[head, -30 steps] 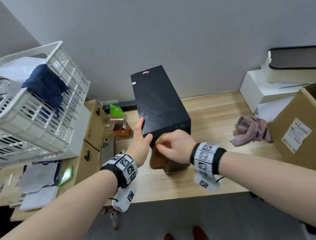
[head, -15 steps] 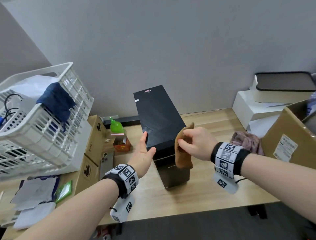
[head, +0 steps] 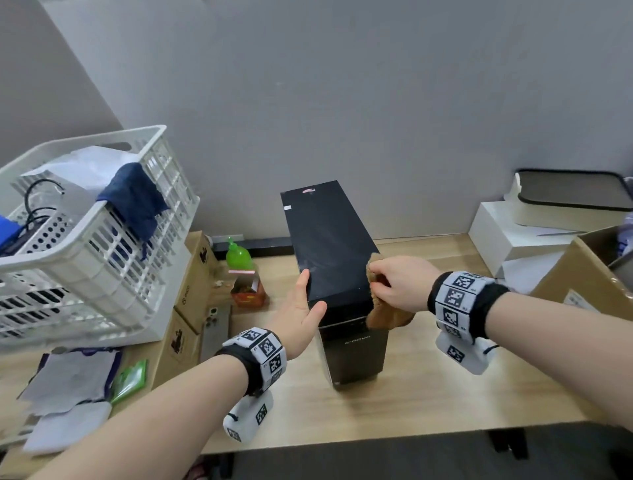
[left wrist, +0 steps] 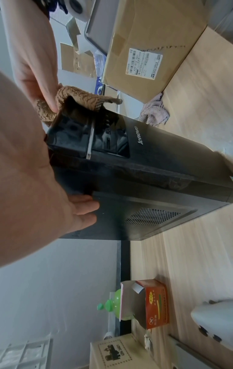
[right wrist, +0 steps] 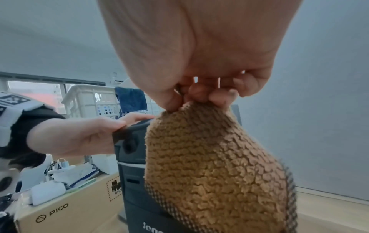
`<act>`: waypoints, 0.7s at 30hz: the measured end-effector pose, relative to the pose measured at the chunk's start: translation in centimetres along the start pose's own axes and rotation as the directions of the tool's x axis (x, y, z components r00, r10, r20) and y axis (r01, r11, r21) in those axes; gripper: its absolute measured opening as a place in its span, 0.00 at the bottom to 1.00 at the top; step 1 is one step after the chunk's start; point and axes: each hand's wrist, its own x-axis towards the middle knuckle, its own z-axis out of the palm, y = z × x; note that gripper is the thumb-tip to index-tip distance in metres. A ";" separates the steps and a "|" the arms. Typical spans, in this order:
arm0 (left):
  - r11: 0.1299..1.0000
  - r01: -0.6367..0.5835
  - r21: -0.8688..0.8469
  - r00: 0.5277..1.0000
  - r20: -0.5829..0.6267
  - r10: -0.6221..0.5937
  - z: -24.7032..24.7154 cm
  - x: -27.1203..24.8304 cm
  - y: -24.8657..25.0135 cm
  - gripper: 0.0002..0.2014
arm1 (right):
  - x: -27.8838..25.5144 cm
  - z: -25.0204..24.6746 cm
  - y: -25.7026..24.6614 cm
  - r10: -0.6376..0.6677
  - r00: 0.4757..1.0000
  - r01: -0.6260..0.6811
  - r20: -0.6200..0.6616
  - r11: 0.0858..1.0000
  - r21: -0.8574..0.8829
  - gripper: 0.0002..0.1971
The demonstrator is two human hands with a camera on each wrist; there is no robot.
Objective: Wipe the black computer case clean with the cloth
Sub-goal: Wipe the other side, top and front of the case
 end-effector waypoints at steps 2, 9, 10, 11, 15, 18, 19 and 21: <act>1.000 -0.006 0.011 1.000 0.007 0.006 0.0 0.1 -0.1 0.36 | 0.1 0.0 -0.9 -0.023 1.000 0.023 0.008 1.000 -0.016 0.09; 1.000 -0.010 0.004 1.000 0.015 0.010 -0.1 0.4 -0.1 0.36 | 0.9 0.1 -3.4 -0.026 1.000 0.026 -0.003 0.999 -0.019 0.09; 1.000 -0.015 0.003 1.000 0.016 0.015 -0.1 0.4 -0.1 0.37 | 1.1 0.0 -3.6 -0.021 1.000 0.021 0.001 1.000 -0.019 0.09; 1.000 -0.020 0.002 1.000 0.015 0.020 -0.1 0.3 -0.1 0.37 | 1.3 -0.1 -3.7 -0.015 1.000 0.015 0.009 1.000 -0.020 0.10; 1.000 -0.013 0.002 1.000 0.014 0.013 -0.3 0.2 0.0 0.37 | 1.1 -1.2 -2.0 0.019 0.998 -0.018 0.064 1.000 -0.018 0.08; 1.000 -0.002 0.014 1.000 0.008 0.001 -0.3 0.3 0.0 0.37 | 1.0 -1.7 -0.4 0.062 0.995 -0.060 0.077 0.998 -0.030 0.09; 1.000 0.006 0.012 1.000 0.008 -0.006 -0.3 0.3 0.0 0.37 | 1.0 -1.8 -0.5 0.056 0.995 -0.053 0.084 0.998 -0.037 0.09; 1.000 0.011 0.009 1.000 0.014 -0.011 -0.2 0.3 0.1 0.37 | 1.2 -1.9 -1.4 0.018 0.994 -0.012 0.103 0.998 -0.054 0.09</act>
